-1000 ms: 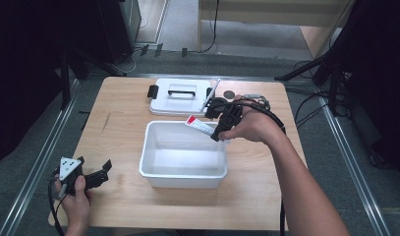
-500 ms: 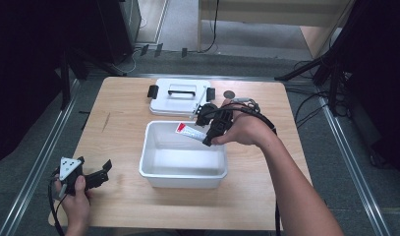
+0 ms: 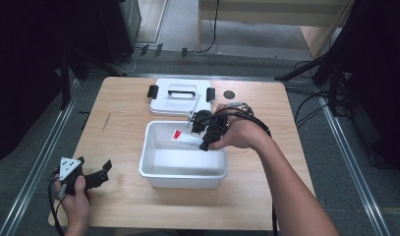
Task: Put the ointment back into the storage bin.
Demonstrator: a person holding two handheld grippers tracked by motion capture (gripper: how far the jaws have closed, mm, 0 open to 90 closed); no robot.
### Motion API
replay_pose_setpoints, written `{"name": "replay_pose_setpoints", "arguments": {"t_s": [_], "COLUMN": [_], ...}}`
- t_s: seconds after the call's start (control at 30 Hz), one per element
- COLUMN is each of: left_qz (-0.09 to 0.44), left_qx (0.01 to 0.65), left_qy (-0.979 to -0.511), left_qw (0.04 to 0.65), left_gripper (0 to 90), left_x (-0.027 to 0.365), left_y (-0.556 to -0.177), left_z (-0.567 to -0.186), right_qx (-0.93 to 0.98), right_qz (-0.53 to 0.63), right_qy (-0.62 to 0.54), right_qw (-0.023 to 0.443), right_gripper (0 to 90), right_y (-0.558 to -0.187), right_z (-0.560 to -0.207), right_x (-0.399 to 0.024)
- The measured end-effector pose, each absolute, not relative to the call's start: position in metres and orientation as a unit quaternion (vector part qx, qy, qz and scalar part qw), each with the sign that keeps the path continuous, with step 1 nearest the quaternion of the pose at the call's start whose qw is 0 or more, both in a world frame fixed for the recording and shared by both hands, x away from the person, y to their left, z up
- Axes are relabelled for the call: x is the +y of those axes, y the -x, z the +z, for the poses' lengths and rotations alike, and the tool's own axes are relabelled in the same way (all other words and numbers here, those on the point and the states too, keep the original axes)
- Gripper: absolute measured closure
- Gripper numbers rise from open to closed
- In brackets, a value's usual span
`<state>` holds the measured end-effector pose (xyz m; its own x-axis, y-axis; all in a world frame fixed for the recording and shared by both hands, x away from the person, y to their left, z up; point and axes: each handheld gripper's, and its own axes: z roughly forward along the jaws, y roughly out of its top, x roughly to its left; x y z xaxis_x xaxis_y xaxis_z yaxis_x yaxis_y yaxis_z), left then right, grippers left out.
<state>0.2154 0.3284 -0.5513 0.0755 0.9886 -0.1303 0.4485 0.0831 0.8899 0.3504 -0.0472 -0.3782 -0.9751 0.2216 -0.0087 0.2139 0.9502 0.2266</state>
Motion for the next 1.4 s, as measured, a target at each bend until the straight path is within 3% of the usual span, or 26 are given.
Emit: {"name": "replay_pose_setpoints", "arguments": {"t_s": [0.77, 1.4], "left_qz": [0.318, 0.319], "left_qx": [0.601, 0.601], "left_qy": [-0.597, -0.598], "left_qw": [0.426, 0.423], "left_gripper": [0.0, 0.0], "left_x": [0.328, 0.328], "left_y": [-0.215, -0.215], "left_z": [-0.551, -0.551], "right_qx": [0.993, 0.995], "right_qz": [0.091, 0.096], "right_qy": [-0.069, -0.041], "right_qw": [0.007, 0.009], "right_gripper": [72.5, 72.5], "right_y": [-0.346, -0.339], "right_z": [-0.402, -0.394], "right_x": [-0.048, -0.057]}}
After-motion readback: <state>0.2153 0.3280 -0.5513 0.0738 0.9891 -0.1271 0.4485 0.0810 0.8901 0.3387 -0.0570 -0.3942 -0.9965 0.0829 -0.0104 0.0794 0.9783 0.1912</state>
